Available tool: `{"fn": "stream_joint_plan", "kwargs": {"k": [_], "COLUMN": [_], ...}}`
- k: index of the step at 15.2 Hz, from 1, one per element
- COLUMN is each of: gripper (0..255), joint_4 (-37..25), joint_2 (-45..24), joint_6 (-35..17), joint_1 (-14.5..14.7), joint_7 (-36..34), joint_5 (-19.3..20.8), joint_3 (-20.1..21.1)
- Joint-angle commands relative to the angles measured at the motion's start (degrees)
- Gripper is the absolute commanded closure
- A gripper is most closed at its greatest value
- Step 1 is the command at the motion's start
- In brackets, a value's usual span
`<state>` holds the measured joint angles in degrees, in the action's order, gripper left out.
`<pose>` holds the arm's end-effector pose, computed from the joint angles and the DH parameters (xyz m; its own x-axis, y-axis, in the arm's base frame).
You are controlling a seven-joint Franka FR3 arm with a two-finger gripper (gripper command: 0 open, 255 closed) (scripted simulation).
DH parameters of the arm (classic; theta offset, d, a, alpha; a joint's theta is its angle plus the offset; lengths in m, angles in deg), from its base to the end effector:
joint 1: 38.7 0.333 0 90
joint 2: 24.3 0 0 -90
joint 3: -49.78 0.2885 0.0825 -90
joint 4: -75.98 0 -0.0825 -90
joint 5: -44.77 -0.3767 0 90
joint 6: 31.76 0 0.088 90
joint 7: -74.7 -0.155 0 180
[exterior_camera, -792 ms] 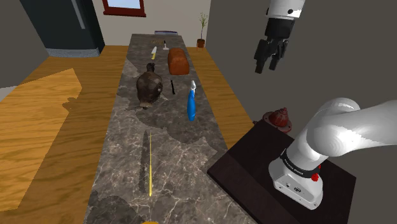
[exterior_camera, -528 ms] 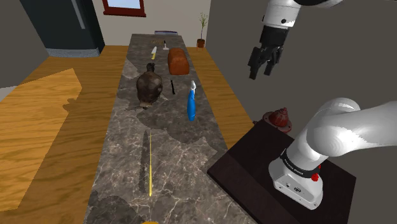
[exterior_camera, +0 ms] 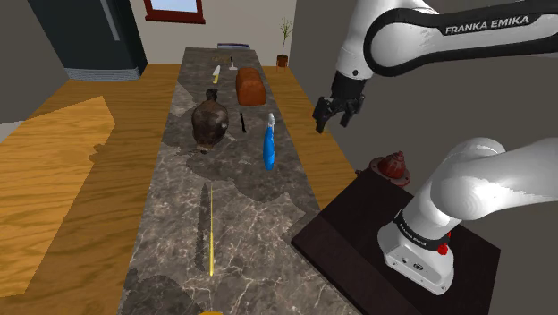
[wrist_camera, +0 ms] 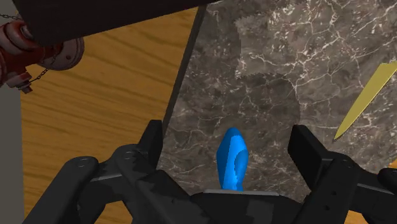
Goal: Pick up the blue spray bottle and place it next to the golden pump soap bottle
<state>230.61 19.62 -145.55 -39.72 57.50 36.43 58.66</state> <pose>0.3343 0.0532 0.3890 0.9657 -0.2565 0.0391 -0.2549 -0.9661 -0.0421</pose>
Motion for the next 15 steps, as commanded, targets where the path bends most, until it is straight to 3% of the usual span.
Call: {"fn": "stream_joint_plan", "kwargs": {"k": [1, 6, 10, 13, 15], "gripper": [0, 0, 0, 0, 0], "joint_4": [1.79, 3.52, 2.30, -0.31, -3.31], "joint_2": [-2.50, -12.22, -22.05, -29.92, -35.70], "joint_6": [-6.87, -23.41, -35.69, -43.00, -45.76], "joint_1": [-0.38, -3.34, -9.84, -19.44, -28.66], "joint_7": [-2.94, -11.60, -21.94, -34.50, -47.43], "joint_5": [-0.21, 1.63, 8.23, 19.89, 33.78], "joint_3": [2.58, 9.90, 17.70, 26.31, 33.72]}}
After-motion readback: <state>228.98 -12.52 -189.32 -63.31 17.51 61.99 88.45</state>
